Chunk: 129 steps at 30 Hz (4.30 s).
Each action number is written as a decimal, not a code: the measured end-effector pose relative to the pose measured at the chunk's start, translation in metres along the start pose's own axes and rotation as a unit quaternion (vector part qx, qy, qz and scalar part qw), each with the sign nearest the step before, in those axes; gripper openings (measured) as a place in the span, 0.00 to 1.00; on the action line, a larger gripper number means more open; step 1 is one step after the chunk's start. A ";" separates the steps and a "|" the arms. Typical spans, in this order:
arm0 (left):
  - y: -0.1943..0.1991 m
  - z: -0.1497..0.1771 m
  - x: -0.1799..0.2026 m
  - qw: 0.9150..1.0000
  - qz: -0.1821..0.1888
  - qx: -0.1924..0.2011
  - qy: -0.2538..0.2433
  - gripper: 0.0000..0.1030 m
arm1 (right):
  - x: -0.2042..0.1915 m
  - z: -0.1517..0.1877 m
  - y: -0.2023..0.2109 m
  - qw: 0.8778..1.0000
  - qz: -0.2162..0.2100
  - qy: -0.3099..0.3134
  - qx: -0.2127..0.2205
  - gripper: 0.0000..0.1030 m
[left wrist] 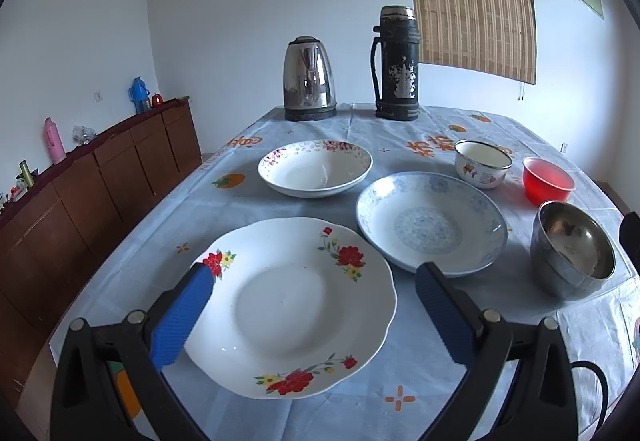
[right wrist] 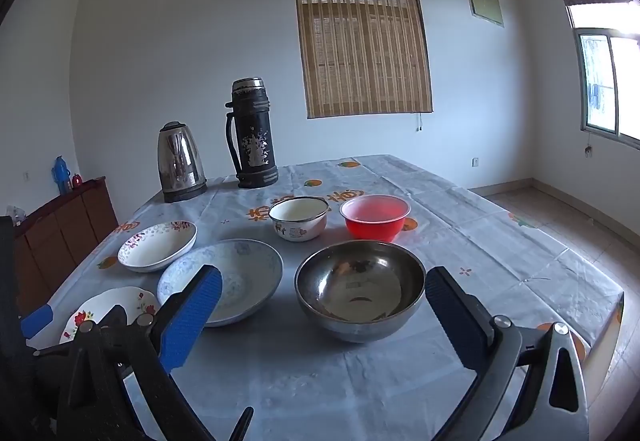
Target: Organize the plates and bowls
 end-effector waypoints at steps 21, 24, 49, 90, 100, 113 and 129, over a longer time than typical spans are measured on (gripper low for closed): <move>0.001 0.000 -0.001 1.000 0.002 -0.001 0.002 1.00 | -0.001 0.000 0.000 1.000 0.000 0.003 0.000 0.99; 0.001 0.000 -0.001 1.000 0.002 -0.001 0.002 1.00 | -0.001 0.000 0.000 1.000 0.000 0.004 0.000 0.99; 0.000 -0.001 -0.002 1.000 0.003 -0.002 0.002 1.00 | -0.005 -0.002 0.000 1.000 -0.002 0.007 -0.002 0.99; -0.062 -0.002 -0.087 0.999 -0.012 -0.047 0.011 0.98 | -0.047 0.020 -0.057 0.985 -0.150 0.013 -0.090 0.63; -0.099 -0.001 -0.097 0.996 0.006 -0.092 0.004 0.91 | -0.066 0.045 -0.101 0.949 -0.245 -0.049 -0.192 0.56; -0.128 0.004 -0.087 0.988 0.047 -0.145 -0.008 0.53 | -0.087 0.064 -0.130 0.925 -0.275 -0.059 -0.257 0.50; -0.135 0.011 -0.081 0.982 0.092 -0.167 -0.003 0.46 | -0.108 0.072 -0.141 0.912 -0.296 -0.033 -0.281 0.24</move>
Point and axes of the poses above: each gripper's, at about its wrist camera, not at the fingertips, and y roughly against the way its jaws point, x to its right, z to its underside, the point moved 1 cm from there along -y, roughly the way its jaws point, and after that the axes turned 15 degrees about -z, right-handed, at the moved point
